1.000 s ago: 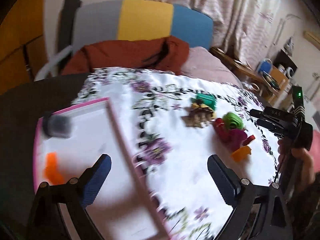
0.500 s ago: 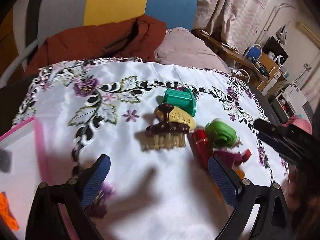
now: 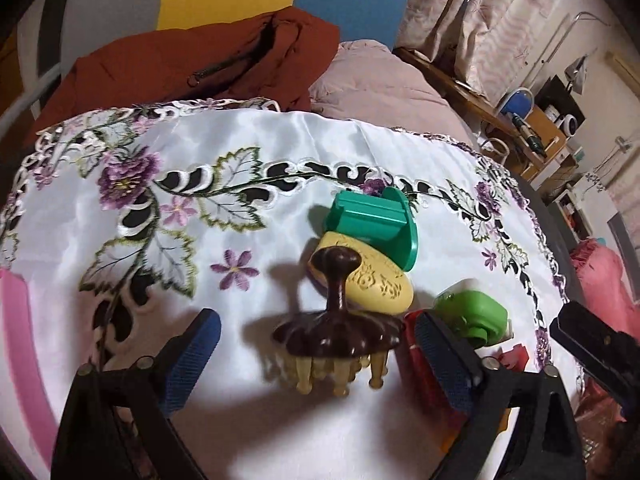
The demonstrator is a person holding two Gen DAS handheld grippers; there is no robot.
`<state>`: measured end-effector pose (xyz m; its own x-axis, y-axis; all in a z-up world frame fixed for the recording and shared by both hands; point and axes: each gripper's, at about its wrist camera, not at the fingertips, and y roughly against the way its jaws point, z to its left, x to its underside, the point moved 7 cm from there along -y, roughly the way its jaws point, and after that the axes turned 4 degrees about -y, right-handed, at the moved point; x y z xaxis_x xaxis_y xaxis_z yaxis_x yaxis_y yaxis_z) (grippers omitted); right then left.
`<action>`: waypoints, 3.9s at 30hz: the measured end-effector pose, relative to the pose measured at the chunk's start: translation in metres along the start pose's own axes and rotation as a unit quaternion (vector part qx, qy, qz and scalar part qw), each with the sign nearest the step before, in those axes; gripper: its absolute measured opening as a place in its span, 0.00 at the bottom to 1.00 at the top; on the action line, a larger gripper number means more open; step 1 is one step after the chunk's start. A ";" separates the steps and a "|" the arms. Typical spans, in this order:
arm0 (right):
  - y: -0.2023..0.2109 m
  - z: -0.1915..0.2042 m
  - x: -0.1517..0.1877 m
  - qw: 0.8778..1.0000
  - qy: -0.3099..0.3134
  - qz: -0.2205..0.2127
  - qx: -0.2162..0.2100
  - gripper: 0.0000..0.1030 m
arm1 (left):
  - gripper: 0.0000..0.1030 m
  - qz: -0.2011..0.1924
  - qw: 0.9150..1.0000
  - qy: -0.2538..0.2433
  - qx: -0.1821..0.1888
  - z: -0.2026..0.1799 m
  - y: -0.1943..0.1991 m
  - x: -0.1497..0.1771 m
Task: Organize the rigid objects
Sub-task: 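Grasp the brown prong massager with the left gripper while the right gripper approaches the green spool, then lift the brown massager with the left gripper while the right gripper grasps the green spool, then carry the massager into the tray and release it while the right gripper holds the spool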
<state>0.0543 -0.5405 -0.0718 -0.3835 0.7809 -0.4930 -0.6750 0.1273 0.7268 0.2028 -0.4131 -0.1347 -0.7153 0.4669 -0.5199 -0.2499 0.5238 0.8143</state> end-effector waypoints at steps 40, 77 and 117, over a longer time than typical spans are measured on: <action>-0.098 0.107 -0.011 0.977 0.193 0.086 0.037 0.81 | 0.64 -0.050 0.997 -0.034 0.040 -0.005 0.089 0.132; -0.084 0.102 0.115 0.931 0.315 0.178 -0.039 0.57 | 0.64 -0.073 0.996 -0.045 0.034 -0.021 0.135 0.158; -0.091 0.101 0.118 0.925 0.343 0.166 0.002 0.59 | 0.64 -0.077 0.980 0.168 -0.081 0.199 0.176 0.129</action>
<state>0.1343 -0.3977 -0.1477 -0.8799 0.2063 -0.4281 -0.4459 -0.0471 0.8938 0.1966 -0.1191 -0.1099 -0.8288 0.1171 -0.5471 -0.4518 0.4368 0.7779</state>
